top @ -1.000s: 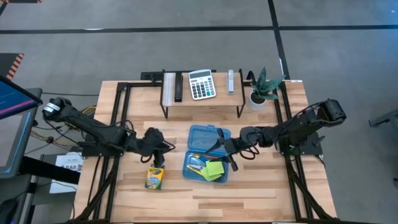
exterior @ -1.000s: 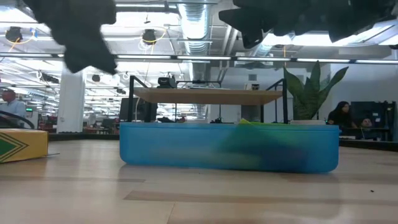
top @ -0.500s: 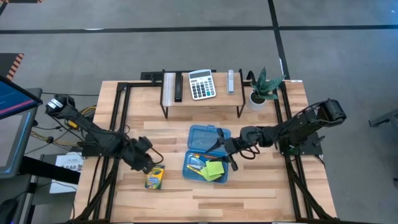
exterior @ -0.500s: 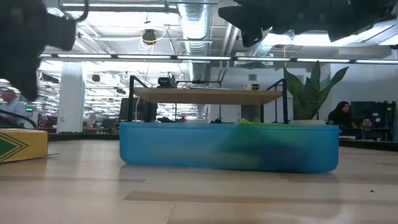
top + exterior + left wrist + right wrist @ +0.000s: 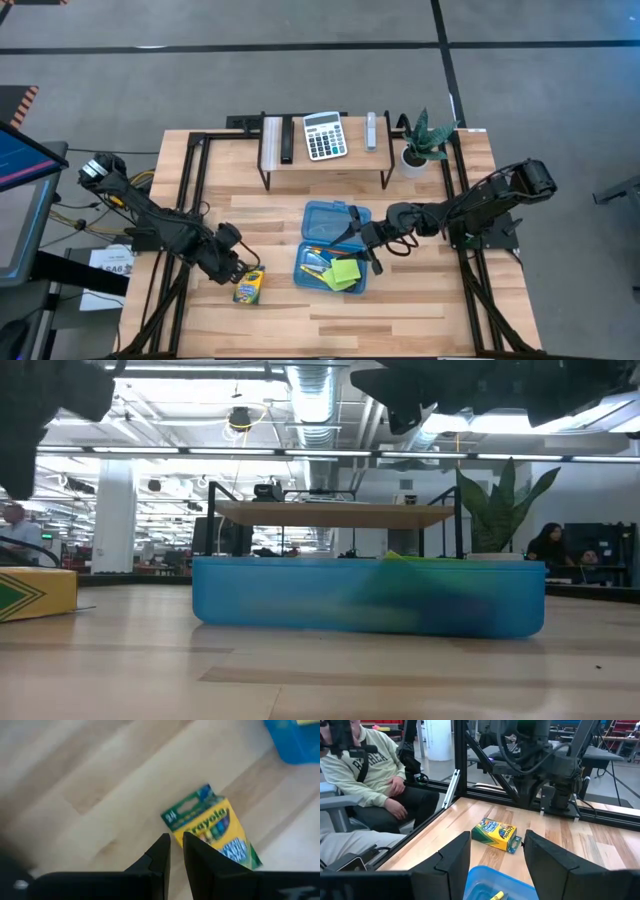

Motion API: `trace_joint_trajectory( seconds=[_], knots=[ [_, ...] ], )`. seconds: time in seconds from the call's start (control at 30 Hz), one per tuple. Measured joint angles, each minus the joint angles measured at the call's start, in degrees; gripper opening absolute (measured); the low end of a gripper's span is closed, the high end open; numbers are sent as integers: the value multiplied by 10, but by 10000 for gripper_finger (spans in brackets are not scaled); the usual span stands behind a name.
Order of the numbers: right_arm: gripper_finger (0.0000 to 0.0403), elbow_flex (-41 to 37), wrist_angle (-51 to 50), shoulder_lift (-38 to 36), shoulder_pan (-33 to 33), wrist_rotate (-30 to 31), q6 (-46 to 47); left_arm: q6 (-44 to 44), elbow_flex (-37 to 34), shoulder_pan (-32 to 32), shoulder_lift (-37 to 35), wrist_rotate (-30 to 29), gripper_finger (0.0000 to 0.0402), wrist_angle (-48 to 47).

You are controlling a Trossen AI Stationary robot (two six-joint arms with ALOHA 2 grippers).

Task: Pack school essentials
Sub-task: Put the crayon box into the supply box

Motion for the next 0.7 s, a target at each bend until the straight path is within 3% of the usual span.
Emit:
trace_joint_trajectory(
  seconds=[0.13,0.33,0.7],
  knots=[
    [201,0,0,0,-4,0,0,23,32,-6,41,-22,40,-25],
    [201,0,0,0,1,0,0,34,34,-8,89,15,74,-3],
    [201,0,-1,0,-2,2,0,4,34,-8,145,49,244,53]
  ],
)
